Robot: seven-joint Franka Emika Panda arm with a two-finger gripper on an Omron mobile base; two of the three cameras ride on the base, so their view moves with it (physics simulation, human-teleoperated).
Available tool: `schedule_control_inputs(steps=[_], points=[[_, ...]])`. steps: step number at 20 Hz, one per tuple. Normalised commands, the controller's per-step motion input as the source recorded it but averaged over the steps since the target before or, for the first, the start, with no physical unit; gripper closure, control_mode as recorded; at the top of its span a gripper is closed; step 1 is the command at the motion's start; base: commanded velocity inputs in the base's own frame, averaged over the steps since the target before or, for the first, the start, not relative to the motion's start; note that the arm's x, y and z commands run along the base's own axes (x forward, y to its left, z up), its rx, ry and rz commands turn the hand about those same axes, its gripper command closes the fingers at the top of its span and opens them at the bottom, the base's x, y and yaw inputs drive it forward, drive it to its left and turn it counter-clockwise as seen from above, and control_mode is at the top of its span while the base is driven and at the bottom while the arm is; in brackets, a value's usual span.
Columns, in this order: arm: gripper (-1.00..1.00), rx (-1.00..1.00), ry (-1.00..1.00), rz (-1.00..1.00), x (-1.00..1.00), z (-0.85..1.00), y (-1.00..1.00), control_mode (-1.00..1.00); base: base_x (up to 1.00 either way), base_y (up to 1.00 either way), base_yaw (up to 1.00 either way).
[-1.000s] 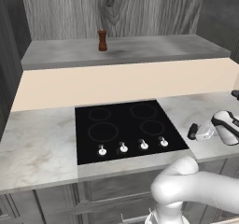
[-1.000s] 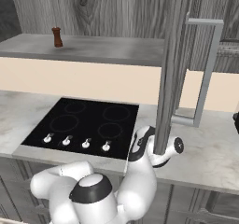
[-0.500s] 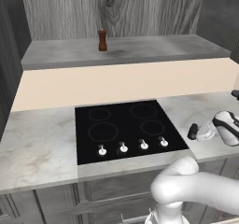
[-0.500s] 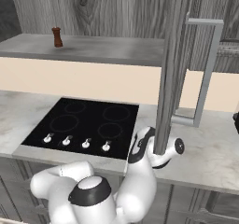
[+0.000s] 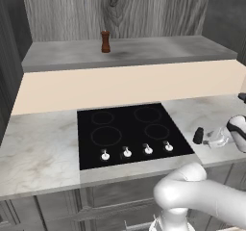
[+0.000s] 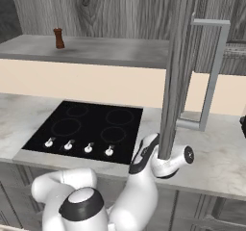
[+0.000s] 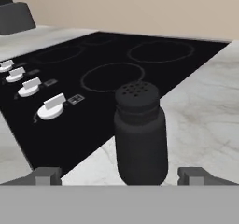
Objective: Take 2 condiments from the cabinet and move them on the counter near the stove.Make sure the condiments are lined up with each other, next to each other.
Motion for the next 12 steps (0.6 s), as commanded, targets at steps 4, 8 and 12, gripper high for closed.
schedule_control_inputs(steps=[4,8,12], points=[[-1.00,0.00,-0.06,0.00,-0.30,0.33,0.04,-1.00,0.00,0.00,0.00],[-1.00,0.00,-0.08,-0.02,-0.34,0.34,0.16,-1.00,0.00,0.00,0.00],[-1.00,0.00,-0.06,-0.05,-0.40,0.33,0.17,-1.00,0.00,0.00,0.00]])
